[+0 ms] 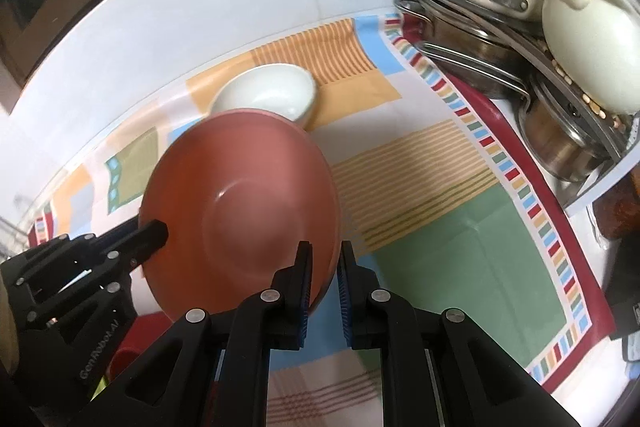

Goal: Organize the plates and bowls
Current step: 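Lift the pink bowl with both grippers and carry it over the red bowl, then lower the pink bowl into the red bowl and open both grippers, then move both grippers to the white bowl and grip its rim, then lift the white bowl with both grippers and carry it over the pink bowl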

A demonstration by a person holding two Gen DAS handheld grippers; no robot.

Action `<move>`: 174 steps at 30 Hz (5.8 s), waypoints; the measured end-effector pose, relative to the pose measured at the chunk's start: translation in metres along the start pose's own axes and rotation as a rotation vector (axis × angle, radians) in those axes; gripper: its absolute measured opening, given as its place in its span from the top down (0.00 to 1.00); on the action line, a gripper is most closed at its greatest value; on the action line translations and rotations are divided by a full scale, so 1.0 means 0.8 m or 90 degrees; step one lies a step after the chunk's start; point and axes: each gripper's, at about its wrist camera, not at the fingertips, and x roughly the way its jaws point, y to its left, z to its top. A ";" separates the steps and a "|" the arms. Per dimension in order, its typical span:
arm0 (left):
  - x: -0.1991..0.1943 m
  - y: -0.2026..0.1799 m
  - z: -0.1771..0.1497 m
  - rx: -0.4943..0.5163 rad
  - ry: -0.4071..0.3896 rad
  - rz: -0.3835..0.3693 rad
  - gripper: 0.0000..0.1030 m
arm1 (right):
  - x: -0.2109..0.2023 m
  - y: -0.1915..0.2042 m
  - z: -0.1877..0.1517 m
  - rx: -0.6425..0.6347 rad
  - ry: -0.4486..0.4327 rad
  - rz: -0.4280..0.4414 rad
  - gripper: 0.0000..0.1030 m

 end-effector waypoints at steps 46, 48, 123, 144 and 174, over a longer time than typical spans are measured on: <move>-0.059 0.098 -0.189 -0.054 0.078 -0.052 0.87 | -0.030 0.131 -0.178 -0.054 0.092 -0.014 0.85; -0.059 0.096 -0.190 -0.051 0.077 -0.049 0.86 | -0.028 0.130 -0.180 -0.052 0.093 -0.009 0.84; 0.166 0.068 0.136 0.058 -0.035 -0.013 0.50 | 0.140 0.007 0.127 0.049 -0.063 0.026 0.54; 0.243 0.050 0.154 0.036 0.045 -0.042 0.86 | 0.197 -0.002 0.138 0.052 -0.026 -0.032 0.82; -0.009 0.092 0.020 -0.058 -0.022 -0.019 0.86 | -0.028 0.103 0.031 -0.042 -0.123 -0.014 0.83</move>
